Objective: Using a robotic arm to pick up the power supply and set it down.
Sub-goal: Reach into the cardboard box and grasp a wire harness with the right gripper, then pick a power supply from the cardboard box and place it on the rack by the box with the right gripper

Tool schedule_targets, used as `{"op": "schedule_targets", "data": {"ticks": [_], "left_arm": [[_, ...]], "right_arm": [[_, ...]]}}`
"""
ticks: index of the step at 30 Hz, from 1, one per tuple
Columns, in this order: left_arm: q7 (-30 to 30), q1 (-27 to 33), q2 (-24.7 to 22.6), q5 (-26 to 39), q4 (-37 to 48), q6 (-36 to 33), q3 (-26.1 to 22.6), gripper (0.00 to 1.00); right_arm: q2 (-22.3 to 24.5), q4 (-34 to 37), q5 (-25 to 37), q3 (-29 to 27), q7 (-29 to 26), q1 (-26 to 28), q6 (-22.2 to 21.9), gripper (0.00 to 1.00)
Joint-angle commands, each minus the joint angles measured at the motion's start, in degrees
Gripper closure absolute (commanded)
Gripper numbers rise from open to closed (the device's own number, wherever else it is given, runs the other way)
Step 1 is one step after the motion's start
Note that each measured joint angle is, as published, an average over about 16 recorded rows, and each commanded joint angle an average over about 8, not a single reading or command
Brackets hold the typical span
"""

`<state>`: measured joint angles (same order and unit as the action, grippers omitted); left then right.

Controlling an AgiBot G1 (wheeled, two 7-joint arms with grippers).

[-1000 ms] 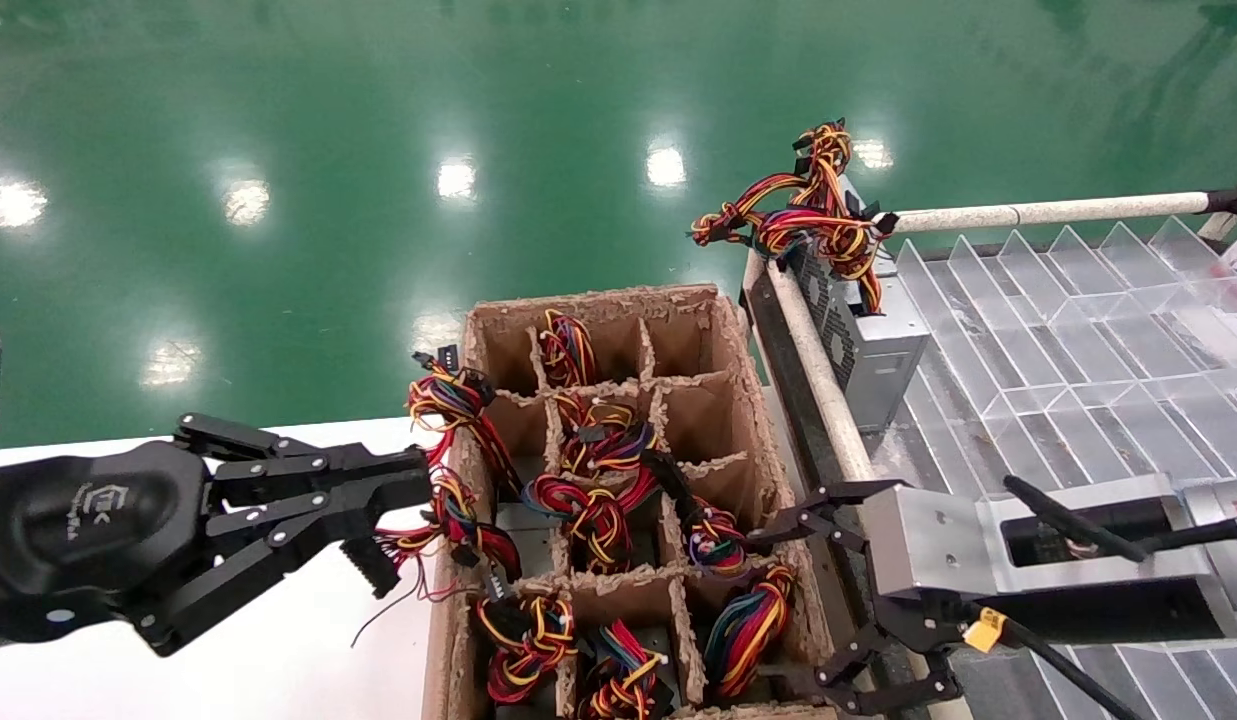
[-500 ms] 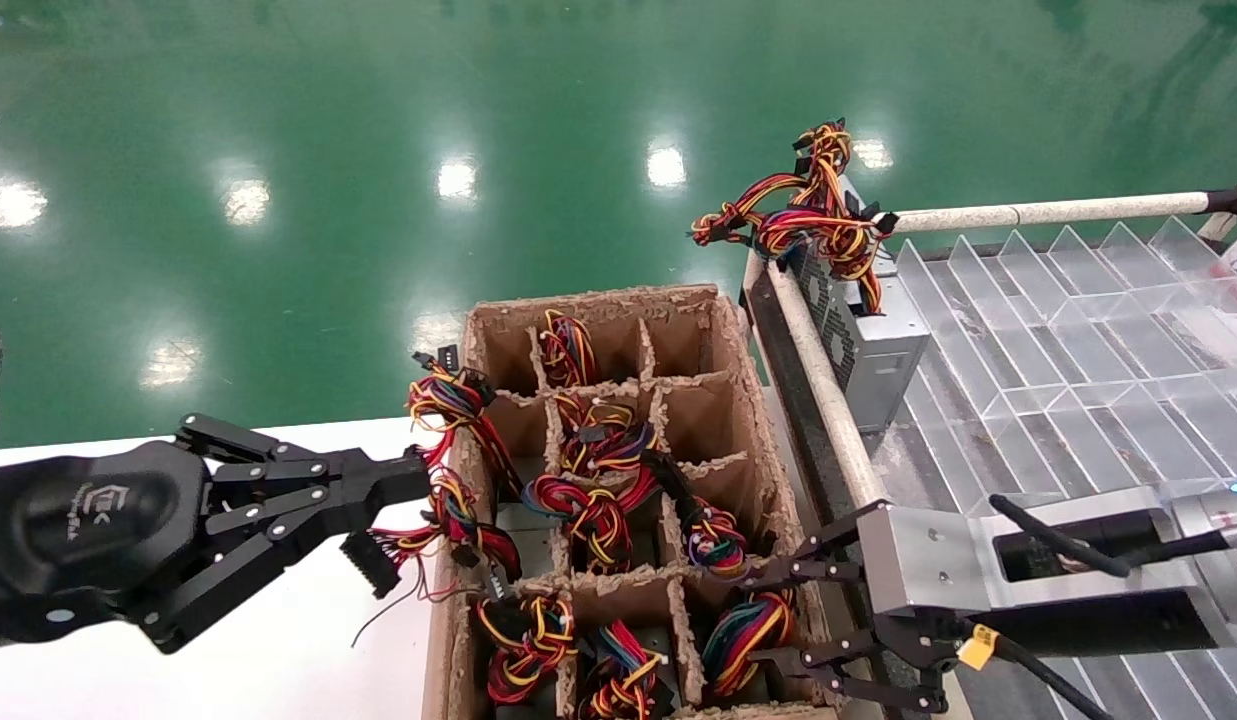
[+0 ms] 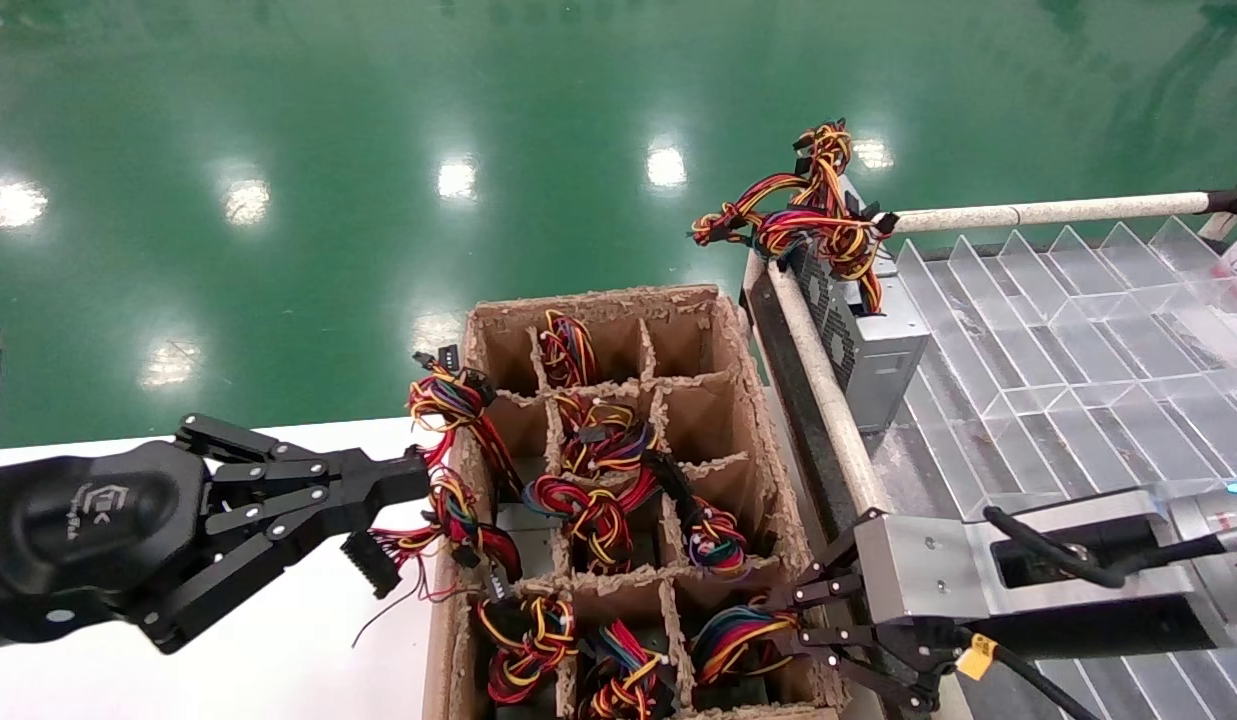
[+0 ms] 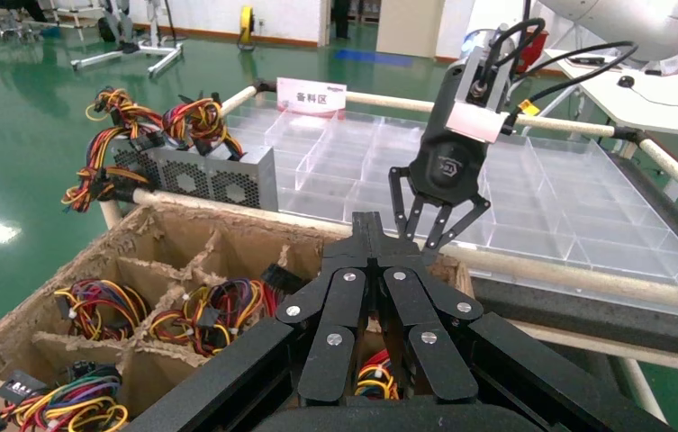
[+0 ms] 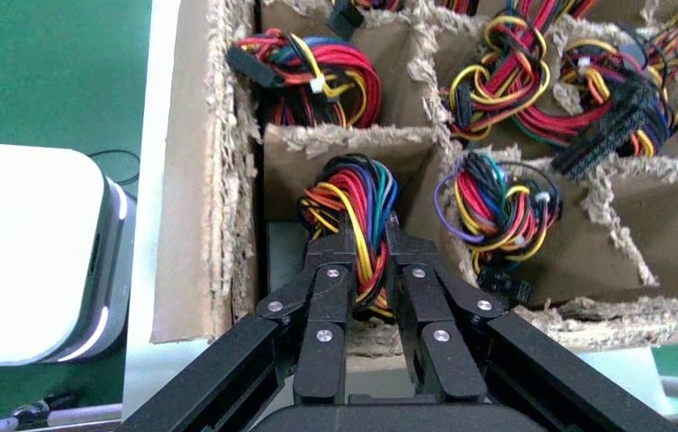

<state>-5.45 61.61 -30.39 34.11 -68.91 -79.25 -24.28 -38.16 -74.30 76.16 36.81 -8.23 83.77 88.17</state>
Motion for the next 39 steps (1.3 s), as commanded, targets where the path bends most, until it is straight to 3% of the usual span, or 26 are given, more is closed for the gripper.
{"op": "schedule_targets", "data": {"ticks": [1, 8, 25, 39], "left_arm": [[0.0, 0.0, 0.0, 0.0, 0.0, 0.0, 0.0, 1.00], [0.0, 0.0, 0.0, 0.0, 0.0, 0.0, 0.0, 1.00], [0.0, 0.0, 0.0, 0.0, 0.0, 0.0, 0.0, 1.00], [0.0, 0.0, 0.0, 0.0, 0.0, 0.0, 0.0, 1.00]], "right_arm": [[0.0, -0.2, -0.3, 0.0, 0.2, 0.1, 0.1, 1.00], [0.3, -1.7, -3.0, 0.0, 0.4, 1.9, 0.8, 1.00], [6.5, -1.5, -22.2, -3.8, 7.3, 8.9, 0.5, 1.00], [12.0, -2.0, -25.8, -10.6, 13.4, 12.3, -5.2, 1.00]]}}
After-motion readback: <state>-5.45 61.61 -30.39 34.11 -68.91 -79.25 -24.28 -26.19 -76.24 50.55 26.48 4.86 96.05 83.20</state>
